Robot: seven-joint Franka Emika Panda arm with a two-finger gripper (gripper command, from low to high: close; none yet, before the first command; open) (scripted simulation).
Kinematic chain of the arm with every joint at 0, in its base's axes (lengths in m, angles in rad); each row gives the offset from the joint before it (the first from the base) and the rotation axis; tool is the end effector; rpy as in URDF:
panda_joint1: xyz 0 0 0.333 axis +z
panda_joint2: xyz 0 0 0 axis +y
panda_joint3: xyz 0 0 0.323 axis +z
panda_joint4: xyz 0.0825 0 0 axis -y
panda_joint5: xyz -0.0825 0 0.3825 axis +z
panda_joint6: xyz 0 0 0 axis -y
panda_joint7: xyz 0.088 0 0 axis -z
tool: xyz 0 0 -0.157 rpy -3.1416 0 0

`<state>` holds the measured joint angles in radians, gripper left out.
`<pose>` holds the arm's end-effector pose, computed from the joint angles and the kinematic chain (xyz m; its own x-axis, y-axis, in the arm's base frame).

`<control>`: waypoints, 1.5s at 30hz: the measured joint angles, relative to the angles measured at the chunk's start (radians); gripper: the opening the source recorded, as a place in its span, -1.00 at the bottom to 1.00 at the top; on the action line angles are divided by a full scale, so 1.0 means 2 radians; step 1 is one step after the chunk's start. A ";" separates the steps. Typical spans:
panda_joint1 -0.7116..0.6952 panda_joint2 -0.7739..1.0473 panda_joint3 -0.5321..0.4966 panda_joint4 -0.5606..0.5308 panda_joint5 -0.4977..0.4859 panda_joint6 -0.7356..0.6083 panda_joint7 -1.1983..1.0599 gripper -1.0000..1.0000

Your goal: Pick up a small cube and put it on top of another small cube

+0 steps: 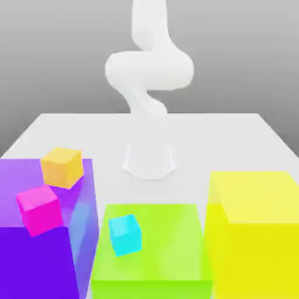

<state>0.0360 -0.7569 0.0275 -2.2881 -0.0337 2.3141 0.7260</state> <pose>0.3894 0.0264 0.6727 0.5641 -0.6053 0.5615 -0.4278 -0.7960 -0.4283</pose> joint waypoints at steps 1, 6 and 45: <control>0.010 0.009 0.001 -0.001 -0.005 0.005 -0.020 0.00; 0.062 0.053 -0.005 -0.016 -0.019 0.030 -0.123 0.00; 0.352 0.367 -0.016 -0.209 -0.026 0.245 -0.973 0.00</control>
<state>0.7399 -0.0234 -0.0042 -2.7070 -0.0858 2.8047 -1.2192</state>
